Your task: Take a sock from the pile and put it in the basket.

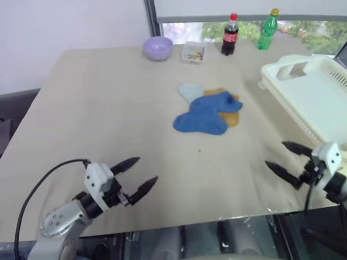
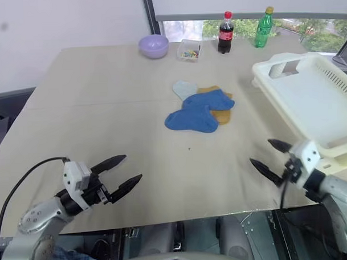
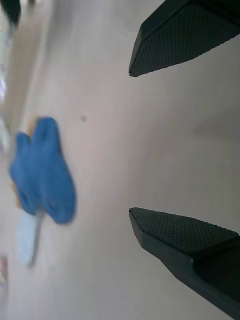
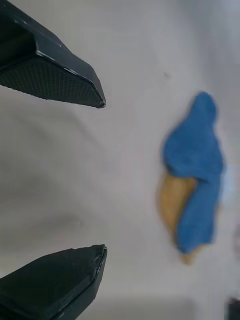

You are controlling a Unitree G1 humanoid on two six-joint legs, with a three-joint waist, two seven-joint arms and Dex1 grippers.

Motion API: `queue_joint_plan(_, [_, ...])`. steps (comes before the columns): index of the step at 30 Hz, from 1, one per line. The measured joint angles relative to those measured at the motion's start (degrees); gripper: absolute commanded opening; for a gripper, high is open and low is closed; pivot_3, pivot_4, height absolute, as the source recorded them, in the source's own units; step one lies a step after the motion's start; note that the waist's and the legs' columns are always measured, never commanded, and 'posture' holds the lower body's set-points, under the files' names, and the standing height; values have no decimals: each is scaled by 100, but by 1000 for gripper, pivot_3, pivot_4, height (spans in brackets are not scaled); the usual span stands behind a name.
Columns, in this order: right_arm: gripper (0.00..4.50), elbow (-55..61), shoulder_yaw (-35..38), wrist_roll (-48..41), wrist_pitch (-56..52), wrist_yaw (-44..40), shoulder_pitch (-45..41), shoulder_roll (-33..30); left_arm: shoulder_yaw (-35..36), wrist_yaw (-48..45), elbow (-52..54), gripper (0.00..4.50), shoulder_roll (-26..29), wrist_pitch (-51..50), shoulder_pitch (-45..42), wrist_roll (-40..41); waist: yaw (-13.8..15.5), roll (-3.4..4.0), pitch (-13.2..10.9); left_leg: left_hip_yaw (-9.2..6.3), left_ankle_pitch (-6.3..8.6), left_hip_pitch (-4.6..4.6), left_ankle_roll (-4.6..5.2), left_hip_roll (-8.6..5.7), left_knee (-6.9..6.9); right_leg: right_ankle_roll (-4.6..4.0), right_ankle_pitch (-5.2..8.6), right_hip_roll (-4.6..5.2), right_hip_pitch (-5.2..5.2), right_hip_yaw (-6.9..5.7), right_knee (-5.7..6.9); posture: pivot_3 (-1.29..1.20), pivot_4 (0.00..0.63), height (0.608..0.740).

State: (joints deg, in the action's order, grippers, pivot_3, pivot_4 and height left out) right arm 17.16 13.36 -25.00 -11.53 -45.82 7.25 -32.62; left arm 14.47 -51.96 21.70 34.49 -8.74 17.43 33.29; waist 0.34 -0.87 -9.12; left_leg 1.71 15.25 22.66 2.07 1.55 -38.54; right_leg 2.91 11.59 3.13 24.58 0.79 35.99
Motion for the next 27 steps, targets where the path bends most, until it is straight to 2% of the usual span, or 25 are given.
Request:
queue_joint_plan(5, [4458,-77,-738,327,-671,643,-980,303,117,-304,-23,4500,234,-135,-299,256,4,-3,0,19,0,10,0,-1,3,-23,-12,-6,8,5,-2,0,150,740])
queue_joint_plan(12, [4458,-1367,-1649,956,-867,1112,-2348,1071,329,-952,-269,4500,732,-349,-509,520,-52,-5,-2,37,-1,10,0,0,3,-24,-14,-8,11,8,-2,0,150,740])
queue_joint_plan(17, [4458,-2047,-1928,1226,-670,1101,-2793,1322,366,-1048,-445,4500,760,-331,-595,500,-97,-4,-4,42,0,13,0,0,4,-25,-14,-6,12,12,-4,0,150,740])
queue_joint_plan(23, [4458,-2332,-2103,1412,-592,1102,-2873,1491,362,-1025,-434,4500,652,-318,-582,492,-113,-4,-4,42,-1,11,0,2,6,-25,-15,-7,12,12,-2,0,150,740])
queue_joint_plan(26, [3698,-2337,-2135,1453,-558,1086,-2872,1535,362,-1018,-434,4500,628,-306,-577,467,-113,-4,-4,43,-1,10,0,2,6,-25,-15,-7,12,12,-1,0,150,740])
queue_joint_plan(27, [3253,-2337,-2136,1457,-548,1084,-2872,1553,362,-1015,-434,4500,619,-306,-577,462,-114,-4,-4,43,-1,9,0,2,6,-25,-15,-7,12,12,-1,0,150,740])
